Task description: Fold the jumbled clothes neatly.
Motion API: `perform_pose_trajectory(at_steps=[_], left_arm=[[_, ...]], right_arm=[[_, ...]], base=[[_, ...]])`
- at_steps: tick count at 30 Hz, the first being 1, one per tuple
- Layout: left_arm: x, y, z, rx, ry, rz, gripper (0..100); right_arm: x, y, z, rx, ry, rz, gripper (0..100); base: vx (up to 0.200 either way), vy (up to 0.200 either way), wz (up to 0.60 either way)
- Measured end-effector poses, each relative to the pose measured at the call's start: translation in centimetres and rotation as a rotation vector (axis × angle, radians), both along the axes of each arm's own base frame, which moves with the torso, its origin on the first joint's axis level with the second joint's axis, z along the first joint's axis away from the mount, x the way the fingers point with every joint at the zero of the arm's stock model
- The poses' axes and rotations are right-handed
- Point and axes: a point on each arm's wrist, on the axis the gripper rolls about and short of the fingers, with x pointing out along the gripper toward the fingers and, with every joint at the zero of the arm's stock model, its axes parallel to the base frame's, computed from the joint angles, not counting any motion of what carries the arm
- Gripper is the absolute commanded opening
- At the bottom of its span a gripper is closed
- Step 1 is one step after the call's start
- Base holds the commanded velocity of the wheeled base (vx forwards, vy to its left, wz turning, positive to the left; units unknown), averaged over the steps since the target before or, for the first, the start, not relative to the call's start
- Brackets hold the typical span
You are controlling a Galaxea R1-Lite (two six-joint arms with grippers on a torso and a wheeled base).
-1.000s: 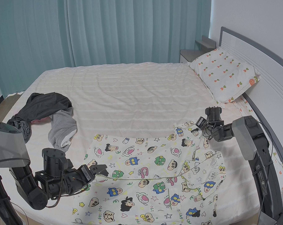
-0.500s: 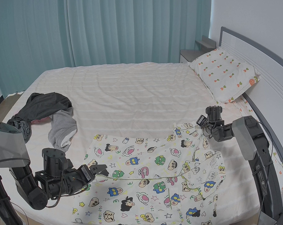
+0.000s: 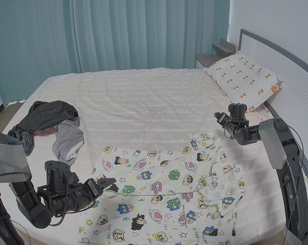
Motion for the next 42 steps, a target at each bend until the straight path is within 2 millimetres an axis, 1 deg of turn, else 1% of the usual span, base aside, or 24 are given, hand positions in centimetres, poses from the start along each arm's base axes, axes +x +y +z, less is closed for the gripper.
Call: perform_pose_trajectory(at_steps=[3,7,11,17,20,21,24,26,27,28,30,33,36,39,42], left_arm=[[0.0,0.0,0.1,-0.006,-0.003,0.001,100],[-0.1,0.0,0.2,-0.013,-0.008,-0.001,100],[-0.3,-0.1,0.2,-0.019,-0.011,-0.007,100],[-0.6,-0.2,0.2,-0.026,-0.01,-0.013,100],[-0.9,-0.2,0.2,-0.028,-0.006,-0.017,100],[-0.9,-0.2,0.2,-0.028,-0.003,-0.018,100],[-1.1,-0.2,0.1,-0.03,0.002,-0.02,100],[-1.2,-0.2,0.1,-0.036,0.006,-0.018,100],[-1.2,-0.2,0.1,-0.039,0.006,-0.017,100],[-1.2,-0.1,0.1,-0.043,0.006,-0.015,100],[-1.3,-0.1,0.1,-0.051,0.001,-0.013,100],[-1.5,0.0,0.1,-0.064,-0.013,-0.007,100],[-1.5,0.1,0.1,-0.078,-0.039,-0.003,100],[-1.5,0.2,-0.3,-0.079,-0.041,0.001,100],[-1.6,0.3,-0.8,-0.082,-0.048,0.004,100]], right_arm=[[-1.1,0.0,0.6,-0.004,0.003,0.007,100],[-3.0,0.1,0.6,-0.009,0.023,0.02,100],[-5.7,0.6,0.8,-0.012,0.04,0.042,100],[-10.3,1.0,0.9,-0.021,0.066,0.088,100],[-13.1,0.8,0.8,-0.022,0.078,0.114,100],[-14.3,0.7,0.7,-0.023,0.082,0.126,100],[-16.5,0.5,0.7,-0.023,0.077,0.144,100],[-18.5,0.5,0.6,-0.018,0.067,0.162,100],[-19.3,0.5,0.6,-0.011,0.061,0.17,100],[-20.6,0.6,0.5,0.003,0.053,0.181,100],[-22.1,0.7,0.5,0.03,0.035,0.197,100],[-24.7,1.1,0.5,0.117,0.002,0.234,100],[-26.2,1.4,0.0,0.189,0.028,0.269,100],[-27.0,1.7,-0.8,0.216,0.081,0.294,100],[-27.4,1.9,-1.5,0.23,0.119,0.322,100]], base=[[0.0,0.0,0.0],[0.0,0.0,0.0],[0.0,0.0,0.0],[0.0,0.0,0.0],[0.0,0.0,0.0],[0.0,0.0,0.0],[0.0,0.0,0.0],[0.0,0.0,0.0],[0.0,0.0,0.0],[0.0,0.0,0.0],[0.0,0.0,0.0],[0.0,0.0,0.0],[0.0,0.0,0.0],[0.0,0.0,0.0],[-0.2,0.0,0.0]])
